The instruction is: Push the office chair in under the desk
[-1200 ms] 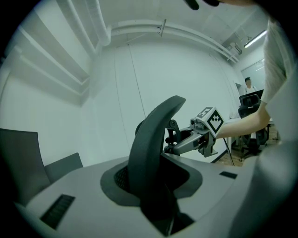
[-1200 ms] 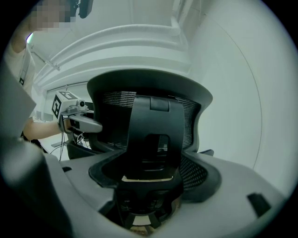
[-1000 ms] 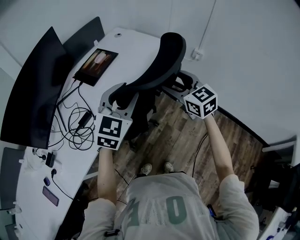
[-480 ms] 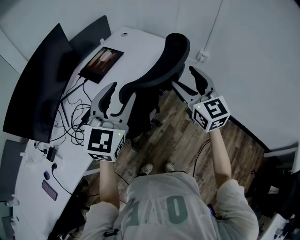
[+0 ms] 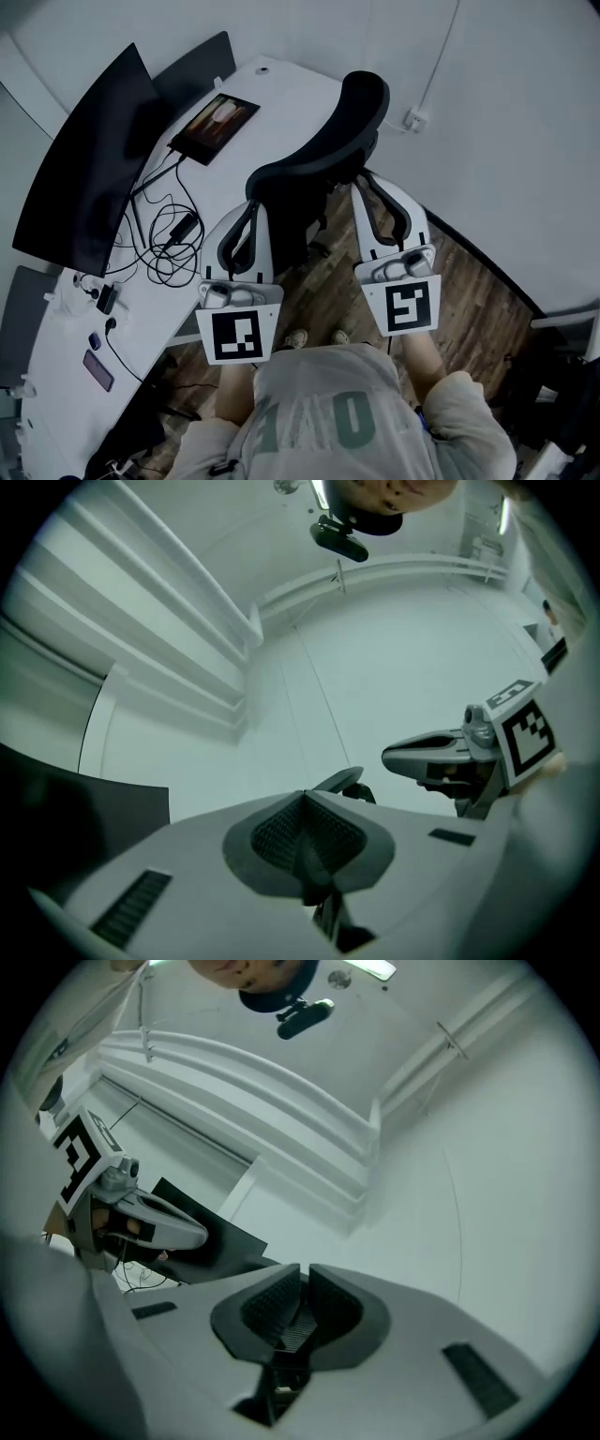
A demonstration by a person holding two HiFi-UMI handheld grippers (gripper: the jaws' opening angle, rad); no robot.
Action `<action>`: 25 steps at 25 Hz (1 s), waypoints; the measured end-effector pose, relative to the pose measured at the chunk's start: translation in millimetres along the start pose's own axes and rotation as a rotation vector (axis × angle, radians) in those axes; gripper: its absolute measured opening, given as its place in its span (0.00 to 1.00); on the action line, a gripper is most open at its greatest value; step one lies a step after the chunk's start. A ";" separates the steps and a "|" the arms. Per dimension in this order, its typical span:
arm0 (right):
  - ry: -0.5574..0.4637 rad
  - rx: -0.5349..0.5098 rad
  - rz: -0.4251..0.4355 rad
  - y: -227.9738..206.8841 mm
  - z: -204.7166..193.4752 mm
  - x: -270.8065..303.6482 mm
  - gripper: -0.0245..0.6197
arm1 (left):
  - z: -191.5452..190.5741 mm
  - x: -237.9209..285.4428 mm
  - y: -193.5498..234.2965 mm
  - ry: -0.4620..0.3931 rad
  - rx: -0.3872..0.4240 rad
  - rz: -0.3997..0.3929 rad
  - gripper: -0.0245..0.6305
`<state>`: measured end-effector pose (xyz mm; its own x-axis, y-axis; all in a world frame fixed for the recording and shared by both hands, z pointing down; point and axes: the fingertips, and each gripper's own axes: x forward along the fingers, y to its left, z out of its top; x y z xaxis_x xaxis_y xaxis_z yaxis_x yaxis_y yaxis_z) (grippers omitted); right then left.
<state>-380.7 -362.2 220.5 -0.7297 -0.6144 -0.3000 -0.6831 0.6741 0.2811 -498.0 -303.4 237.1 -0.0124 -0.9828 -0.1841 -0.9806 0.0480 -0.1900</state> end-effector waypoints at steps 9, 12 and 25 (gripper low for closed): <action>0.088 0.059 0.076 56.6 -27.5 -14.6 0.07 | -22.2 -25.5 -7.9 0.059 -0.037 0.047 0.06; 0.110 0.062 0.099 64.5 -33.3 -12.7 0.07 | -24.5 -28.5 -5.2 0.074 -0.037 0.062 0.06; 0.122 0.074 0.146 76.8 -40.5 -12.1 0.07 | -29.0 -37.4 -5.2 0.091 -0.032 0.055 0.06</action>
<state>-425.5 -319.6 282.6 -0.8222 -0.5497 -0.1474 -0.5688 0.7853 0.2443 -498.1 -272.1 272.9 -0.0823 -0.9911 -0.1045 -0.9836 0.0977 -0.1514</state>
